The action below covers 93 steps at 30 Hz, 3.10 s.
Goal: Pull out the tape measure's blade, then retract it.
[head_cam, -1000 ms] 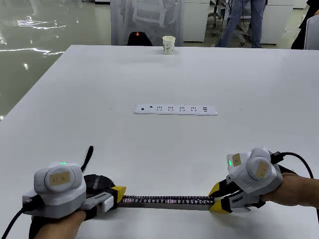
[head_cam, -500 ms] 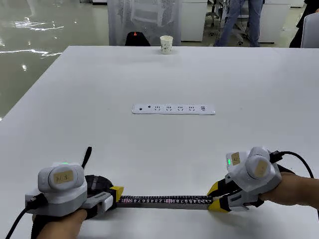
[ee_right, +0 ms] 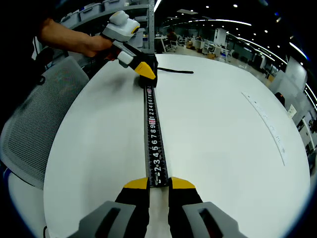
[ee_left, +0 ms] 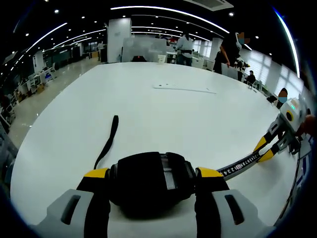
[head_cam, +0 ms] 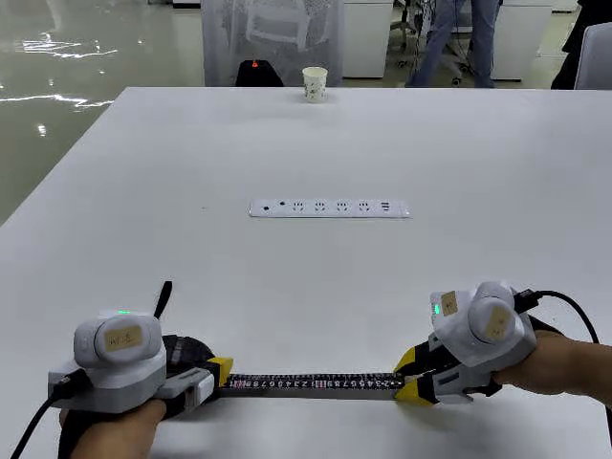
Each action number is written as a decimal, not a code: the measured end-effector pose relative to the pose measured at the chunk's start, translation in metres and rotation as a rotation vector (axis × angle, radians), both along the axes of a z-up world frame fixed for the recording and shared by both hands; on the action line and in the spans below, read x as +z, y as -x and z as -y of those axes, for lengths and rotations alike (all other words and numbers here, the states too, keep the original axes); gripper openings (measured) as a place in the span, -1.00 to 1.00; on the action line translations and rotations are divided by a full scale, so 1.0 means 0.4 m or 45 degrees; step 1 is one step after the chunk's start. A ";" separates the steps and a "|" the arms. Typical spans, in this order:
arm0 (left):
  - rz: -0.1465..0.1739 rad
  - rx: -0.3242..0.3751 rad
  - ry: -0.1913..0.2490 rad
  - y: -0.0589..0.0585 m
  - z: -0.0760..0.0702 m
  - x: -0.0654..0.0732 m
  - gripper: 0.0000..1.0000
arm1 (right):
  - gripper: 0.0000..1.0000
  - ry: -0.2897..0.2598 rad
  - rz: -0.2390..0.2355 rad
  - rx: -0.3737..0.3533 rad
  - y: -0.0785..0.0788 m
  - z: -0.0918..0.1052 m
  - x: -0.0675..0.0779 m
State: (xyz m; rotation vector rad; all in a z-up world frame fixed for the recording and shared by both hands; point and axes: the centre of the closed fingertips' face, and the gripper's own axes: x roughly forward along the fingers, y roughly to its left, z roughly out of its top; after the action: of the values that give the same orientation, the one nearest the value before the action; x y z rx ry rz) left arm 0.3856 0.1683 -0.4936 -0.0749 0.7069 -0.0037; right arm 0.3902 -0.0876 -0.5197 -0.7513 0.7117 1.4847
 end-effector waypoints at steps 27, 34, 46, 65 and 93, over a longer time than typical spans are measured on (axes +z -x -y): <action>-0.012 -0.028 -0.043 0.002 -0.003 0.001 0.22 | -0.81 0.014 -0.003 0.008 0.002 0.001 -0.001; -0.009 -0.032 -0.041 0.002 -0.002 0.001 0.21 | -0.81 0.018 -0.002 0.009 0.001 0.001 -0.004; -0.009 -0.031 -0.032 -0.001 -0.004 -0.002 0.22 | -0.81 0.026 0.000 0.010 0.000 0.001 -0.003; -0.014 -0.035 -0.019 0.001 -0.003 -0.002 0.22 | -0.81 0.035 0.006 0.025 0.004 -0.005 -0.001; -0.017 -0.046 -0.006 0.003 -0.001 0.000 0.23 | -0.81 0.052 0.009 0.029 0.004 -0.013 -0.002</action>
State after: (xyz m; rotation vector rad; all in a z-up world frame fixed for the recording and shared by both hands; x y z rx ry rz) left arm 0.3843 0.1688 -0.4937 -0.0578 0.7218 -0.0363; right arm 0.3886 -0.0825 -0.5207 -0.7976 0.7321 1.4908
